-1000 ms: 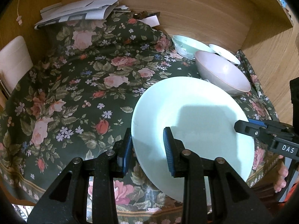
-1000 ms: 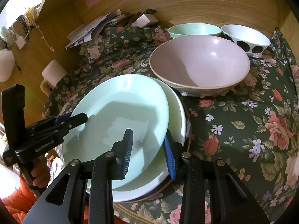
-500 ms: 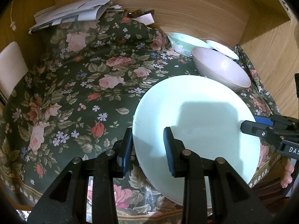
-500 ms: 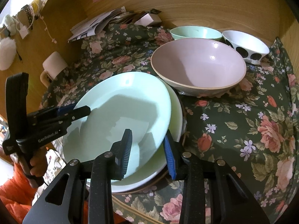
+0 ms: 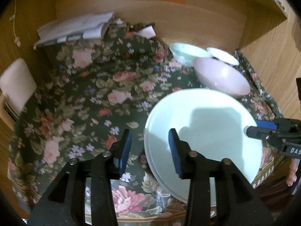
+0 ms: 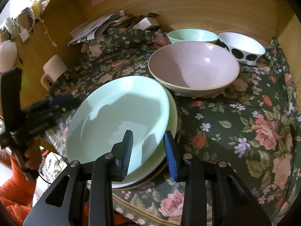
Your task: Organize plates and bowls
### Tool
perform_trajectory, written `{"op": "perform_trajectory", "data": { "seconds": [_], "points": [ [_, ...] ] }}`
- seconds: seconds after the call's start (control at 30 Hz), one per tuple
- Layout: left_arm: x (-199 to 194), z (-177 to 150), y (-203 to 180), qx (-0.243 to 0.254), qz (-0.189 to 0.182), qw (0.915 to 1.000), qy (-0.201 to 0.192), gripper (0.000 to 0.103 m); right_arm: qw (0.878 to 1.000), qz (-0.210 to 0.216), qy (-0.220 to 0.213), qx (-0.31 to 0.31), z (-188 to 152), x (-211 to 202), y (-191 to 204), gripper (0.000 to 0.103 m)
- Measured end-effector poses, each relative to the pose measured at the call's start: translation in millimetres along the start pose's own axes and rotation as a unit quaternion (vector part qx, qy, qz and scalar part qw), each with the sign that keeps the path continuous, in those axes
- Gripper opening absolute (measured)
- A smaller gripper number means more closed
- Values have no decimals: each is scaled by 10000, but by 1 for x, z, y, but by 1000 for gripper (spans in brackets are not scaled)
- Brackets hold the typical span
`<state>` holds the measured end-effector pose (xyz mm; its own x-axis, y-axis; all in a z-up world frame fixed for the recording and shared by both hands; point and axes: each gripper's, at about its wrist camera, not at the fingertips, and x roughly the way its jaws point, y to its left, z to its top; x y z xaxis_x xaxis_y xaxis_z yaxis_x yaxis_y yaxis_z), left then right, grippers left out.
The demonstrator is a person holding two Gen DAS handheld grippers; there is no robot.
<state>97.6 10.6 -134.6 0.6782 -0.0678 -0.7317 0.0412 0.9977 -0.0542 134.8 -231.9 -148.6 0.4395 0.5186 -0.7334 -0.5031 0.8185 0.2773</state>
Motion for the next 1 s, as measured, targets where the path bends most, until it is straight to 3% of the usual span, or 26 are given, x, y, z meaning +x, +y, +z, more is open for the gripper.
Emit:
{"op": "perform_trajectory", "data": {
  "seconds": [0.23,0.37,0.43,0.5,0.57,0.73,1.0],
  "points": [
    [-22,24,-8,125,-56,9991,-397,57,9992,-217,-309,-106,4,-21,-3,33],
    [-24,41,-23,292,-68,9981,-537,64,9970,-410,-661,-20,14,-35,-10,51],
    [-22,51,-31,344,-175,9979,-520,70,9950,-552,-832,15,22,-42,-16,52],
    [-18,57,-39,383,-222,9978,-502,70,9935,-619,-954,97,29,-46,-24,56],
    [-13,65,-47,462,-226,9975,-484,71,9915,-687,-1089,183,35,-48,-30,68],
    [11,85,-66,590,-229,9974,-351,71,9886,-881,-1195,249,50,-41,-43,68],
    [62,106,-82,730,-308,9968,71,71,9884,-1014,-1017,491,64,-11,-69,68]
  ]
}}
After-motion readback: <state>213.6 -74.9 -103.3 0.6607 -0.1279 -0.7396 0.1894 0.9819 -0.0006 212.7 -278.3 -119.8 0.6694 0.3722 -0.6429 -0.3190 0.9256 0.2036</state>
